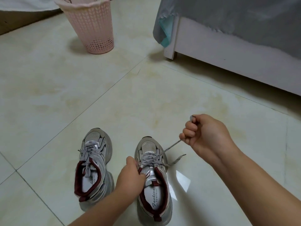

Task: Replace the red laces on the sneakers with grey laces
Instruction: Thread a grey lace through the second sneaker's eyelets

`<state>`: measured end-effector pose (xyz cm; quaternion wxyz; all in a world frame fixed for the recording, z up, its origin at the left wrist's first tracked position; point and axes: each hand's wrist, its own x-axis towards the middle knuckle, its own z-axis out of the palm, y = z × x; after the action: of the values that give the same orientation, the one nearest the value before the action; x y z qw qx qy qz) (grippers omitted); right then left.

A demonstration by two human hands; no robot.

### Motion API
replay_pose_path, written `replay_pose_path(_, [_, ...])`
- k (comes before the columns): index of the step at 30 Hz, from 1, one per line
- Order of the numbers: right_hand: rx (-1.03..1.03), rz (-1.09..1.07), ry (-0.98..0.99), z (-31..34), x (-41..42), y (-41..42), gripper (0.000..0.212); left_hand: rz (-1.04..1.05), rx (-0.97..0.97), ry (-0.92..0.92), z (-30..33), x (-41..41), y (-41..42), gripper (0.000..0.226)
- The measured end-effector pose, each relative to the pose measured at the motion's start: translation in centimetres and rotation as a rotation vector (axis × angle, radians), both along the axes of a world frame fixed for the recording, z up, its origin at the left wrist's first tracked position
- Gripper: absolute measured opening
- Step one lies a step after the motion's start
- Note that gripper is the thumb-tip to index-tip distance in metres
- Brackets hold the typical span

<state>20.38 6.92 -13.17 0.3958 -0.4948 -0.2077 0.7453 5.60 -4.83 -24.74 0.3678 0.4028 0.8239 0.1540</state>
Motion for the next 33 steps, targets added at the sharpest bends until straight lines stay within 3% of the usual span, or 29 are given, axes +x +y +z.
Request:
replay_pose_path(2, [0.021, 0.060, -0.002, 0.0, -0.7, 0.0, 0.031, -0.137, 0.114, 0.226, 0.9, 0.3, -0.5, 0.023])
replay_pose_path(3, [0.031, 0.085, -0.010, -0.1, -0.9, 0.1, 0.031, -0.257, 0.261, 0.338, 1.0, 0.4, -0.8, 0.024])
replay_pose_path(5, [0.054, 0.116, -0.036, -0.2, -1.2, 0.4, 0.031, -0.514, 0.575, 0.434, 1.6, 0.8, -1.0, 0.018])
replay_pose_path(7, [0.079, 0.149, -0.064, -0.5, -1.5, 0.3, 0.027, -0.659, 0.662, 0.469, 2.1, 1.2, -0.3, 0.012])
replay_pose_path(10, [0.124, 0.201, -0.088, -1.1, -1.8, -0.2, 0.021, -0.597, 0.432, 0.482, 2.6, 2.2, 1.9, 0.010])
replay_pose_path(14, [0.145, 0.226, -0.140, -1.9, -1.4, -0.2, 0.025, -0.503, 0.190, 0.435, 1.2, 1.7, 3.8, 0.023])
replay_pose_path(19, [0.146, 0.206, -0.190, -2.9, -0.6, -0.1, 0.026, -0.571, 0.159, 0.391, 1.2, 1.8, 4.4, 0.014])
replay_pose_path(21, [0.142, 0.199, -0.215, -3.3, -0.2, -0.1, 0.026, -0.606, 0.188, 0.320, 0.8, 1.8, 4.1, 0.016])
replay_pose_path(24, [0.128, 0.187, -0.241, -4.0, 0.5, 0.0, 0.026, -0.595, 0.107, 0.042, 1.7, 0.8, 3.7, 0.015])
replay_pose_path(28, [0.128, 0.172, -0.291, -4.8, 1.2, 0.0, 0.025, -0.636, 0.037, -0.180, 4.8, -1.3, 3.2, 0.023])
replay_pose_path(31, [0.170, 0.220, -0.418, -5.5, 1.6, -0.3, 0.022, -0.235, 0.139, -0.413, 6.6, -3.2, 2.9, 0.017])
replay_pose_path(33, [0.227, 0.289, -0.512, -6.0, 1.9, -0.7, 0.018, 0.069, 0.192, -0.451, 6.4, -4.8, 2.9, 0.029])
